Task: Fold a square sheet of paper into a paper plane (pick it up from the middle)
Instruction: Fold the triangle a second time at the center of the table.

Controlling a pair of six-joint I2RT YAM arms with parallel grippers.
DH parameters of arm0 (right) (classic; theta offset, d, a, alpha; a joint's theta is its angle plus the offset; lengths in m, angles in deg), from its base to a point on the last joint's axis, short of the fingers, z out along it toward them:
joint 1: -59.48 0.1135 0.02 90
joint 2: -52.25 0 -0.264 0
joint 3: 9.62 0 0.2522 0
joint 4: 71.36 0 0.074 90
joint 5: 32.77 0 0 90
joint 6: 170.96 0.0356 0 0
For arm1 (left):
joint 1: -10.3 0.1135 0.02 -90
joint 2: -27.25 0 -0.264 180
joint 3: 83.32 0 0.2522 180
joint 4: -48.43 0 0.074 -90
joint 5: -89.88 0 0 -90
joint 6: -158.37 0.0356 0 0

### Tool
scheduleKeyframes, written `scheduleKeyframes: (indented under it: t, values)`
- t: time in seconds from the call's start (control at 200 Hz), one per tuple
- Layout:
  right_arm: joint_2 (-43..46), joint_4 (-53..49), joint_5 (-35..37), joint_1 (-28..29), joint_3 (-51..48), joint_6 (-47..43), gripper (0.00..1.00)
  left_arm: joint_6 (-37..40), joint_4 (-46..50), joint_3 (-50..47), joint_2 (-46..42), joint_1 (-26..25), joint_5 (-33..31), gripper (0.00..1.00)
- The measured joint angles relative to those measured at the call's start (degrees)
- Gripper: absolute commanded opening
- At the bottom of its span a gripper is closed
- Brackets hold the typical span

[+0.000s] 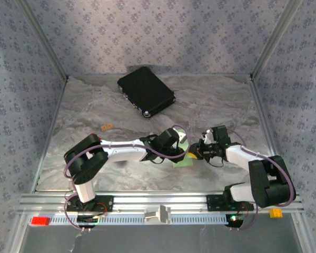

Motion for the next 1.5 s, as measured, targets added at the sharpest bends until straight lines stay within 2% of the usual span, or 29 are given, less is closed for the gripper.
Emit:
scheduleKeyframes:
  t: [0.225, 0.7, 1.234, 1.499]
  values:
    - [-0.2, 0.1, -0.2, 0.0, 0.0, 0.0, 0.12, -0.2, -1.2, 0.0, 0.6, 0.0, 0.0, 0.04]
    - [-4.0, -4.9, 5.4, 2.9, 0.2, -4.2, 0.06, -0.3, -1.6, 0.0, 0.7, 1.2, 0.4, 0.04]
    - [-5.3, -5.9, 6.6, 3.1, 1.7, -7.6, 0.05, 0.9, -1.1, -1.6, 1.7, 5.2, 0.9, 0.04]
    - [-5.3, -5.9, 6.6, 3.1, 1.7, -7.6, 0.05, 1.7, -0.6, -1.6, 4.1, 5.6, 0.8, 0.03]
